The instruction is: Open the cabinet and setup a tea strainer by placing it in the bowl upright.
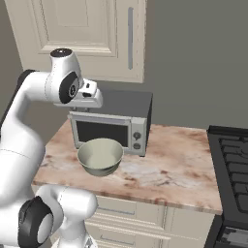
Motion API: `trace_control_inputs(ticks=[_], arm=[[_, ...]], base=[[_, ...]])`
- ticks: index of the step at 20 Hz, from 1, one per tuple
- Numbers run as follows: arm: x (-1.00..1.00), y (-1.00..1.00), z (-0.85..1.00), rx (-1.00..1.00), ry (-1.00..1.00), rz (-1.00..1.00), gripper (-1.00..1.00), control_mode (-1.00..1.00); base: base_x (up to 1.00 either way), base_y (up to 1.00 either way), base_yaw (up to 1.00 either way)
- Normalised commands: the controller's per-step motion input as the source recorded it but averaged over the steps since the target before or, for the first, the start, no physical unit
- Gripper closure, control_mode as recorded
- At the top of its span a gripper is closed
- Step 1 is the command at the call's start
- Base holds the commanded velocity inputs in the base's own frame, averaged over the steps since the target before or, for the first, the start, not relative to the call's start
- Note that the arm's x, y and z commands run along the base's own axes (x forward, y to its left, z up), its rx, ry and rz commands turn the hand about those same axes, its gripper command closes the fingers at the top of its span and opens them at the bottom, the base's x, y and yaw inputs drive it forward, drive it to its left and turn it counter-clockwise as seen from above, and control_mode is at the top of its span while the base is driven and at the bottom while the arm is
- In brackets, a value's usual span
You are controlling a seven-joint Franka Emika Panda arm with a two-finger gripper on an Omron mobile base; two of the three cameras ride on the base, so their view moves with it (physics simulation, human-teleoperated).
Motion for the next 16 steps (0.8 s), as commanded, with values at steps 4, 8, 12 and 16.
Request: trace_control_inputs(ticks=[4, 8, 12, 16], arm=[[0.03, -0.01, 0.00, 0.00, 0.00, 0.00, -1.00, -1.00], [0.00, -0.29, 0.06, 0.02, -0.07, 0.00, -1.00, -1.00], [-0.10, -0.63, 0.67, 0.00, -0.26, 0.00, -1.00, -1.00], [-0.14, -0.68, 0.96, 0.00, -0.36, -0.03, -1.00, -1.00]], base=[[0.00, 0.00, 0.00], [0.00, 0.00, 0.00], [0.00, 0.00, 0.00], [0.00, 0.00, 0.00]])
